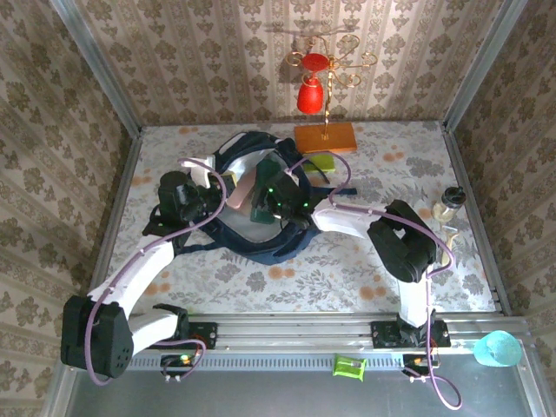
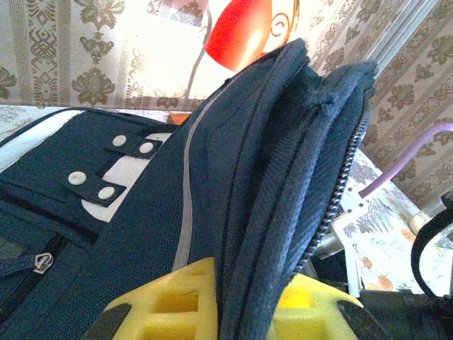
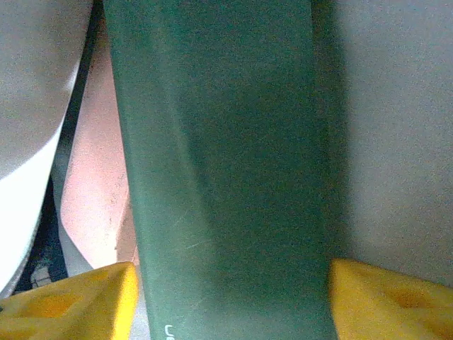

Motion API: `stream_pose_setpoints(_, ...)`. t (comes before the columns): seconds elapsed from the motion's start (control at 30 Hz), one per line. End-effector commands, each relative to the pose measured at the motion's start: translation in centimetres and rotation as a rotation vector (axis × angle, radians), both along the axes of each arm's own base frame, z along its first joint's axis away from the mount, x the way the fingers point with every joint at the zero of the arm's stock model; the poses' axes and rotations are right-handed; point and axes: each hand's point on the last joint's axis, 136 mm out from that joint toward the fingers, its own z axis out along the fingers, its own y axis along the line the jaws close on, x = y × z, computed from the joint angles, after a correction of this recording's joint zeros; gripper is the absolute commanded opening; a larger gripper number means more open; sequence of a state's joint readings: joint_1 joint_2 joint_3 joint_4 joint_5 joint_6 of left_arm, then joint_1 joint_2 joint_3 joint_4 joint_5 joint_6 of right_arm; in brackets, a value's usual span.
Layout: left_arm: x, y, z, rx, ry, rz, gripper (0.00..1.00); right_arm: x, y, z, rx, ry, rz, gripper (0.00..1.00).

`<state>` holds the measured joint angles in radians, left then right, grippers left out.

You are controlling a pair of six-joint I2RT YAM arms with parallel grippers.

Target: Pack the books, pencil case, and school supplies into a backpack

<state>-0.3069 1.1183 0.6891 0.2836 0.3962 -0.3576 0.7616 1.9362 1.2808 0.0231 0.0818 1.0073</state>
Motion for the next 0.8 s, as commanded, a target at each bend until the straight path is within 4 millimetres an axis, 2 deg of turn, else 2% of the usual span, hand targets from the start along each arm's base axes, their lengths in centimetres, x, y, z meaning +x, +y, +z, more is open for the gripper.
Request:
stream_pose_setpoints(0.0,-0.2,-0.6,5.3,-0.046,-0.191,-0.038,0.0,0.6,2.1,1.0,0.114,-0.002,0.032,0.66)
stream_pose_setpoints(0.1,-0.2,-0.7,5.3,-0.05,-0.189,-0.04,0.0,0.8,3.0,1.3,0.165,-0.001,0.038,0.59)
stream_pose_setpoints(0.3,-0.2,-0.7,5.2,-0.049,-0.186,-0.04,0.0,1.0,2.5,1.7,0.216,-0.012,-0.017,0.51)
stream_pose_setpoints(0.37,-0.2,-0.7,5.2,-0.049,-0.186,-0.039,0.0,0.8,2.3,2.0,0.232,-0.016,-0.032,0.52)
stream_pose_setpoints(0.53,-0.1,-0.7,5.1,-0.049,-0.184,-0.039,0.0,0.7,0.3,2.8,0.274,-0.062,-0.128,0.53)
stream_pose_setpoints(0.63,-0.1,-0.7,5.0,-0.049,-0.183,-0.041,0.0,0.6,1.1,3.2,0.293,-0.069,-0.113,0.55)
stream_pose_setpoints(0.77,-0.1,-0.9,4.9,-0.052,-0.177,-0.05,0.0,0.7,2.6,2.6,0.272,-0.036,-0.078,0.65)
